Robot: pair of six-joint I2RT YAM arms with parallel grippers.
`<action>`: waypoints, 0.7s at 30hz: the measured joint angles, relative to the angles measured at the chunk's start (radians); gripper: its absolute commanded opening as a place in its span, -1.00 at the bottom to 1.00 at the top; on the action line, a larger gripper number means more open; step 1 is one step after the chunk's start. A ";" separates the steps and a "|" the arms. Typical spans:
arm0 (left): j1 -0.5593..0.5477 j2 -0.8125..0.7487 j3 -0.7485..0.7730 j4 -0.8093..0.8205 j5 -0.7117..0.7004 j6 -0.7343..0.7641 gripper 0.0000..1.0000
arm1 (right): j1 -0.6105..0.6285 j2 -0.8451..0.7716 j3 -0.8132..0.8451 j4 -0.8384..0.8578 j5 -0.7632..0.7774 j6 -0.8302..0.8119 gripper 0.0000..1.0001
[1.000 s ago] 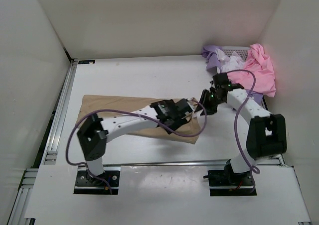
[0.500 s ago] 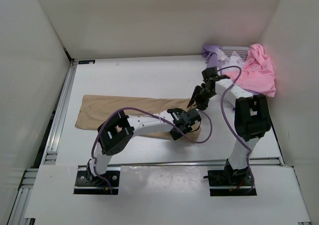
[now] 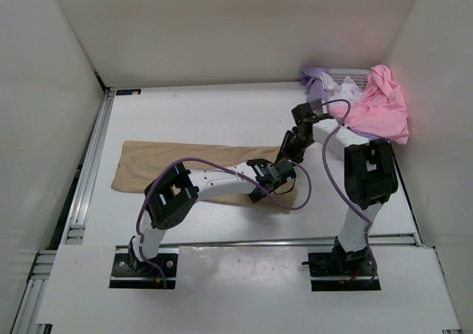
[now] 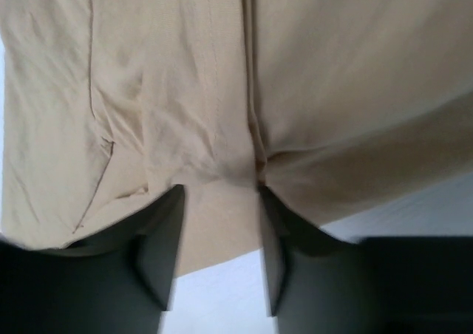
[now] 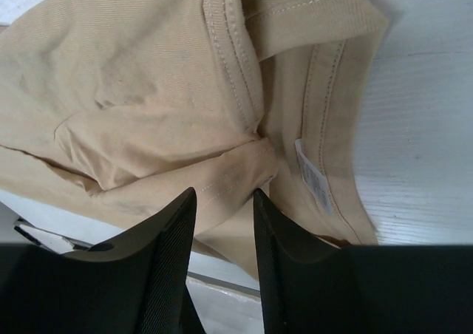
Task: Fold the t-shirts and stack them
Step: Fold the other side of the tshirt into a rectangle
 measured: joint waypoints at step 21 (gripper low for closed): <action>0.048 0.031 0.024 -0.075 0.079 -0.004 -0.34 | 0.012 0.030 -0.016 0.007 0.049 0.012 -0.45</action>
